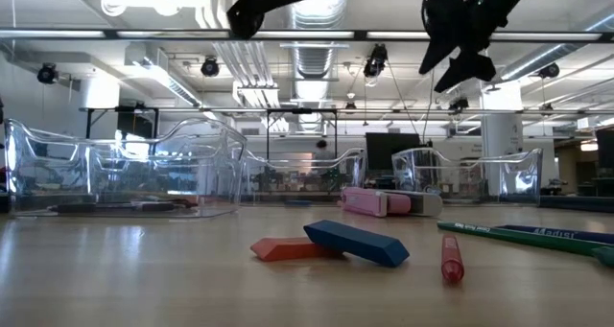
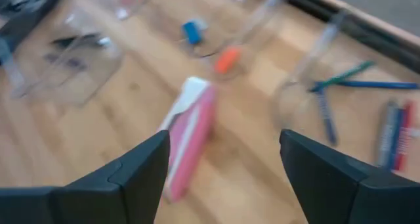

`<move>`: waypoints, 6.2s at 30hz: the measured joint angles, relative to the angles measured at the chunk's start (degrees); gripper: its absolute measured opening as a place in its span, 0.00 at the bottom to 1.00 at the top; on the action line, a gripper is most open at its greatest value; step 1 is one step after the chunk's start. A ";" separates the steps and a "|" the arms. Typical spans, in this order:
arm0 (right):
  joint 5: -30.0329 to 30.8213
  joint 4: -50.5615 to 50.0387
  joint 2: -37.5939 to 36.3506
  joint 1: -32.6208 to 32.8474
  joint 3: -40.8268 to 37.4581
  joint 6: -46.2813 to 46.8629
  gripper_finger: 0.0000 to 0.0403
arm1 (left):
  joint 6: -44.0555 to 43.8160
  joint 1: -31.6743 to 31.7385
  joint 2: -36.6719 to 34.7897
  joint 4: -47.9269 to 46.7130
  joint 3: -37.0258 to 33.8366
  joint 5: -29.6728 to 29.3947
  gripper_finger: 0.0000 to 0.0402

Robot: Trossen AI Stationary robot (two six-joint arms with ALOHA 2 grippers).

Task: Sort crayons/erasers/pens/pencils in bins
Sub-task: Put the blue eraser into the middle transparent bin, then put the gray pen into the bottom left transparent bin

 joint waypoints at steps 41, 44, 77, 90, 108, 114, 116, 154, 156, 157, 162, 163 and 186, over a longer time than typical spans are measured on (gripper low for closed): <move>10.69 -0.08 -1.14 14.65 -1.46 9.33 0.59 | 41.73 -13.47 34.72 -9.30 11.23 10.10 0.61; 10.69 -0.12 -1.14 14.65 -1.46 9.46 0.59 | 41.68 -14.75 37.15 -5.17 11.25 10.10 0.61; 10.52 -0.58 -1.16 14.65 -4.09 8.42 0.59 | 36.37 -21.97 45.90 -1.45 12.48 3.45 0.28; 10.39 -0.60 -1.21 14.68 -4.11 8.41 0.59 | 35.99 -19.73 40.67 -4.60 14.91 0.64 0.11; 10.63 3.45 -1.21 14.65 -4.04 9.76 0.59 | 38.71 16.21 15.71 -18.22 11.06 -2.06 0.12; 10.59 6.46 -1.19 14.65 -4.00 10.47 0.59 | 38.60 25.84 15.13 -21.97 11.04 2.46 0.12; 10.58 6.63 -1.21 14.65 -4.00 11.42 0.59 | 38.60 27.06 15.28 -22.31 11.04 2.82 0.13; 8.79 -11.91 -1.96 52.88 -10.44 49.81 0.59 | 20.70 12.95 -7.34 -14.26 11.21 2.20 0.35; 10.58 -11.83 -1.97 54.73 -11.98 53.59 0.59 | 20.70 12.29 -8.70 -13.92 11.21 2.31 0.34; 11.03 -11.74 -1.93 55.42 -12.70 55.46 0.59 | 20.72 12.13 -9.67 -14.04 11.19 2.36 0.34; 11.85 -11.72 -1.86 57.41 -15.18 62.18 0.59 | 20.88 11.29 -15.38 -14.84 11.19 3.72 0.33; 12.10 -11.80 -1.86 57.43 -15.29 62.88 0.59 | 20.97 11.06 -16.54 -16.13 11.19 4.37 0.33; 13.26 -11.69 -1.82 57.80 -20.08 78.19 0.59 | 18.37 9.20 -33.05 -19.78 -1.35 8.55 0.33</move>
